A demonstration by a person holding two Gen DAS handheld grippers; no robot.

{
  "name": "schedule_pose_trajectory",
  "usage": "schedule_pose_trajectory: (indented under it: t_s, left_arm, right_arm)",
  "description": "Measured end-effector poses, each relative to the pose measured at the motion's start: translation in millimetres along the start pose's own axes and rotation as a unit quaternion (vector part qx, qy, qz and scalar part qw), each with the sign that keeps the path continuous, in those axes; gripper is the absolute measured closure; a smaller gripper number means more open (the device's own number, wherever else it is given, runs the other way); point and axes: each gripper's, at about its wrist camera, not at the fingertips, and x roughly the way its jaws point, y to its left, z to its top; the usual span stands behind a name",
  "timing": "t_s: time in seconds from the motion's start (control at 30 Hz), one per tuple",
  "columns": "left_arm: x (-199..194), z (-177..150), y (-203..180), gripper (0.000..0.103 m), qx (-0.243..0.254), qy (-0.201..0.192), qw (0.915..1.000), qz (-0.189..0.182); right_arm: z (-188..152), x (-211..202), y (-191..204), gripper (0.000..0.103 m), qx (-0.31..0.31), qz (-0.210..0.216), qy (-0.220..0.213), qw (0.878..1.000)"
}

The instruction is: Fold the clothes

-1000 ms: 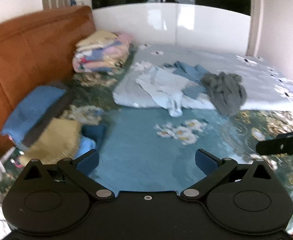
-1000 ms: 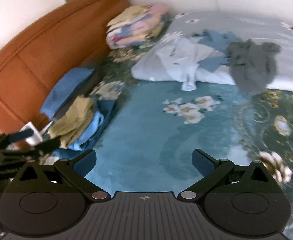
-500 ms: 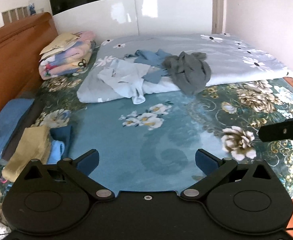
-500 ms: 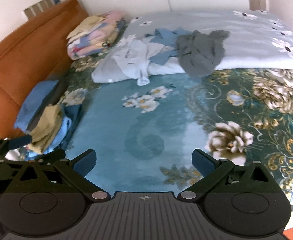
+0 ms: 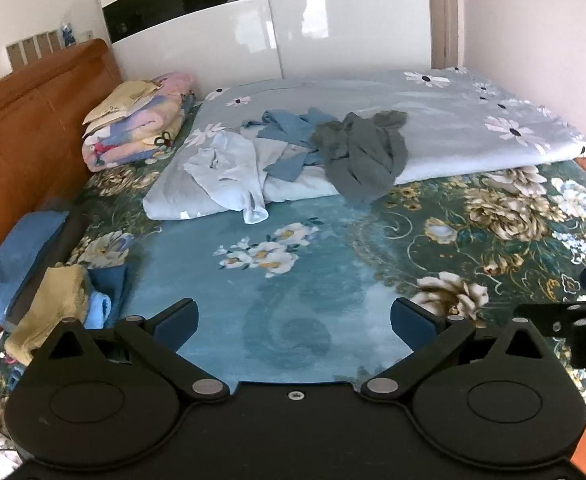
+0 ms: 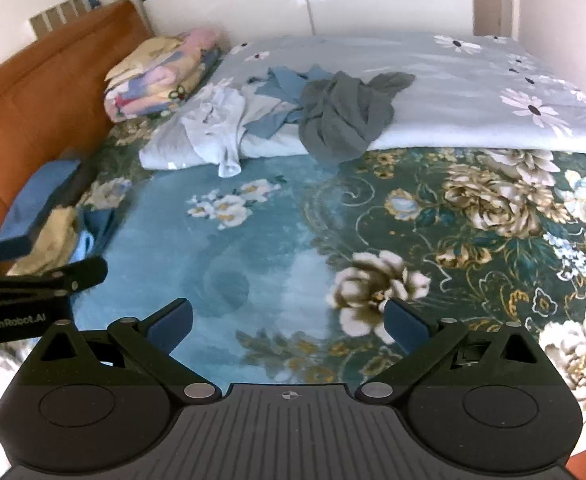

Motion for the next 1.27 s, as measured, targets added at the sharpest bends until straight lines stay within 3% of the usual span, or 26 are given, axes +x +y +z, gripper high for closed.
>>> schedule_pose_trajectory:
  t_s: [0.37,1.27]
  left_arm:
    - [-12.5,-3.8,-33.2,0.002,-0.009,0.019,0.9990,0.038]
    - [-18.1,-16.1,-0.8,0.002,-0.044,0.042,0.9962,0.063]
  right_arm:
    - [2.4,2.0,-31.6,0.000,-0.007,0.027,0.012,1.000]
    - [3.2,8.6,-0.8,0.000,-0.040,0.052,0.019,0.998]
